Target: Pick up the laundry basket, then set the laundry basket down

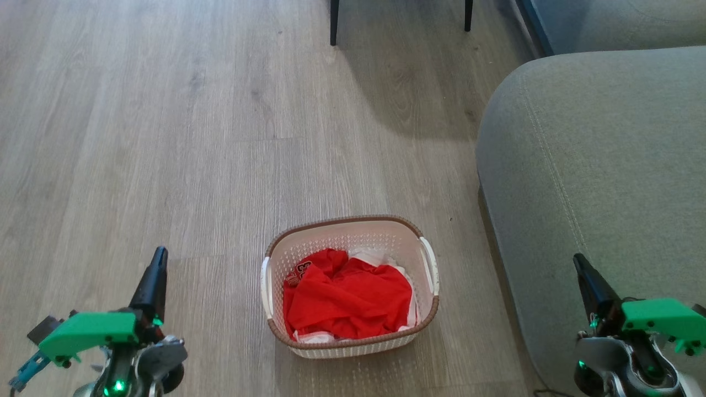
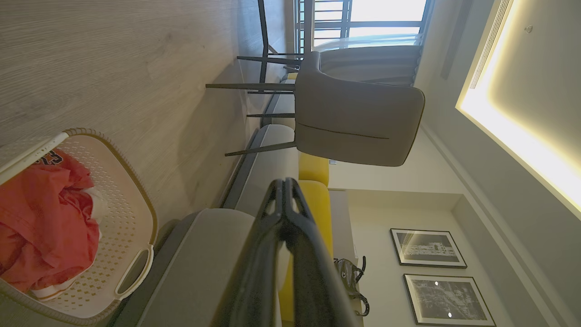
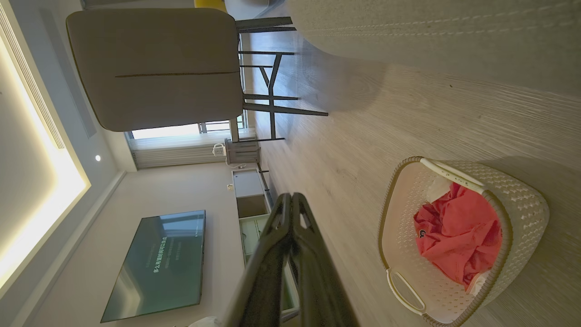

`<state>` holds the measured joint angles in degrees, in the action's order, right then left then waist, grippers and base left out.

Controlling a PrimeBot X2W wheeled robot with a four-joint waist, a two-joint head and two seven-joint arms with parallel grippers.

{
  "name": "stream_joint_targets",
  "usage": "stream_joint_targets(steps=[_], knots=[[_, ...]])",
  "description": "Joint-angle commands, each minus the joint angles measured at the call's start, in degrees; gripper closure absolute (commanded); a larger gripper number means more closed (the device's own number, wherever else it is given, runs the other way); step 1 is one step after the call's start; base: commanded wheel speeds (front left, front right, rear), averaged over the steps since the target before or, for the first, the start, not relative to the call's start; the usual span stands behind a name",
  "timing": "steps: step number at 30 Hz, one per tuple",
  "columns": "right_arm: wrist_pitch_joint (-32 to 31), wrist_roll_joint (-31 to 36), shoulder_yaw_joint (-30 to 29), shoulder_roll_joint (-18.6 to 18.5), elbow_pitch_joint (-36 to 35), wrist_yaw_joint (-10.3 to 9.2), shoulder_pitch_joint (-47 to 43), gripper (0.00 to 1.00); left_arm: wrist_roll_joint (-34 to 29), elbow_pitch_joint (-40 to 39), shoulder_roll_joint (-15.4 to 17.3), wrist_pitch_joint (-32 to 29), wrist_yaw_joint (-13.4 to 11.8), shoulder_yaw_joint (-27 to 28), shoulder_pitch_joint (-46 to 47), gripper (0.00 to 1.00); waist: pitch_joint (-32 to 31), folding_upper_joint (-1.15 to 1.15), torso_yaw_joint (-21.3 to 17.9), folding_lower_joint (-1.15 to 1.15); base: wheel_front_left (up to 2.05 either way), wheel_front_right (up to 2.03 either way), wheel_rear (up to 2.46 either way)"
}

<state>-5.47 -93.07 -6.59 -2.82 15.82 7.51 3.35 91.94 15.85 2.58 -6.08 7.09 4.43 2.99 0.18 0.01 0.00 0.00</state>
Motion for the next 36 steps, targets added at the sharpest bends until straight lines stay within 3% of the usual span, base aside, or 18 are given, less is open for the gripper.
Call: stream_joint_targets(steps=[1,36], knots=[[-0.32,0.18,0.94,-0.71,-1.84,-0.02,2.75,1.00,0.22,-1.79,0.30,-0.41,0.40,2.10,3.21,1.00,0.00,-0.01,0.00,0.00,0.00,0.00,0.00],[-0.61,0.48,0.58,-0.46,-1.82,-0.02,2.79,1.00,0.23,-1.80,0.30,-0.41,0.40,2.09,3.21,1.00,0.00,-0.01,0.00,0.00,0.00,0.00,0.00]])
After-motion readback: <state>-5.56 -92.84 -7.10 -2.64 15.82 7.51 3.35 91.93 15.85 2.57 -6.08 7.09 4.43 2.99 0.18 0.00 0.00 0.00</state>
